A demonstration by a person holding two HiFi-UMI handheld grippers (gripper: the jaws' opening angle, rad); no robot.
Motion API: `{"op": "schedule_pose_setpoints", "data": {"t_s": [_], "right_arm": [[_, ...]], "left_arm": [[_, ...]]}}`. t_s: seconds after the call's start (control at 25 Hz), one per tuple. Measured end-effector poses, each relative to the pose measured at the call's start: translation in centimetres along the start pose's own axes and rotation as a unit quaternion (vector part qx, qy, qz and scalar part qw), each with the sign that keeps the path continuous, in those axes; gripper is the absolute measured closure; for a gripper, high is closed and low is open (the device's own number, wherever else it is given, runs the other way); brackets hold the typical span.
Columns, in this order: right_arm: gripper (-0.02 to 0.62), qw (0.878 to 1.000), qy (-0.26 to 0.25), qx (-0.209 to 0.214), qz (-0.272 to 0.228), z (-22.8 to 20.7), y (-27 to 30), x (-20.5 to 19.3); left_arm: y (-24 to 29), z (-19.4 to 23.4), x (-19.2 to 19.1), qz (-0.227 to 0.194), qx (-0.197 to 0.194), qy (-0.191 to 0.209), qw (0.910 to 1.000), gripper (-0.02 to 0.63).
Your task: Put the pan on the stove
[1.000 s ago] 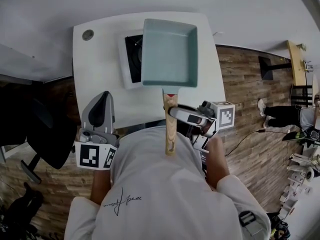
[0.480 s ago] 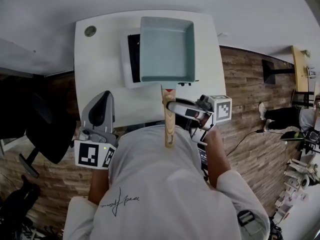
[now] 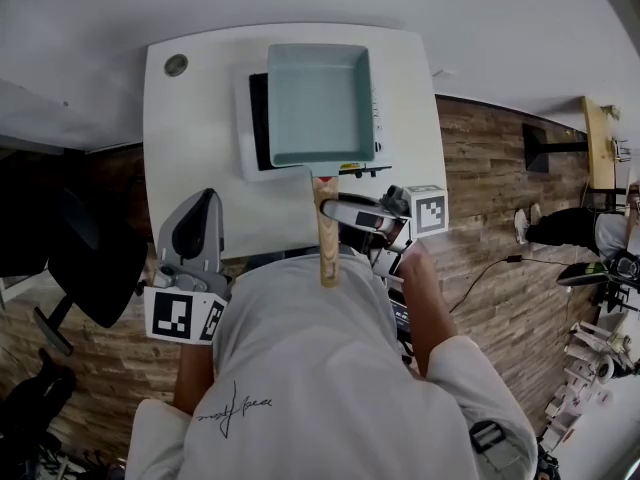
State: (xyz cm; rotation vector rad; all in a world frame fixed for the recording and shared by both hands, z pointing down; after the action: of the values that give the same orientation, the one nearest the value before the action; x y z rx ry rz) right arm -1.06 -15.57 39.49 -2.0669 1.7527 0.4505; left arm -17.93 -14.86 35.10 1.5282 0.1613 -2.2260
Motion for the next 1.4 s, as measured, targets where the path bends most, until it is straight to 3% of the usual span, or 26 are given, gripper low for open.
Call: {"op": "schedule_pose_setpoints", "data": {"t_s": [0.76,1.4], "right_arm": [[0.422,0.999,0.022,0.009,0.029,-4.7,-1.2,-1.5],[0.422,0.999,0.033,-0.005,0.043,-8.8,-0.3,-1.8]], "left_arm": [[0.9,-1.4,0.1,-0.003,0.018,0.006,0.9998,0.601],[2.7,-2.3,0.0,0.016,-0.003,0.033,0.9993,0.601]]}}
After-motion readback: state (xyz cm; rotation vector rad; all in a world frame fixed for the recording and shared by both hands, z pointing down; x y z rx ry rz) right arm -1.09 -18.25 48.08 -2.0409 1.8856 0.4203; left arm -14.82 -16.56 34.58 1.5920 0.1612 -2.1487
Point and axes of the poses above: the fingertips, and each gripper's own axes: y forward along the fingers, z to its left, x out of its top, the point moved 1 cm from there along -y, backward along the fingers, and after that the axes turned 15 degrees about -y, right-handed, at the moved point
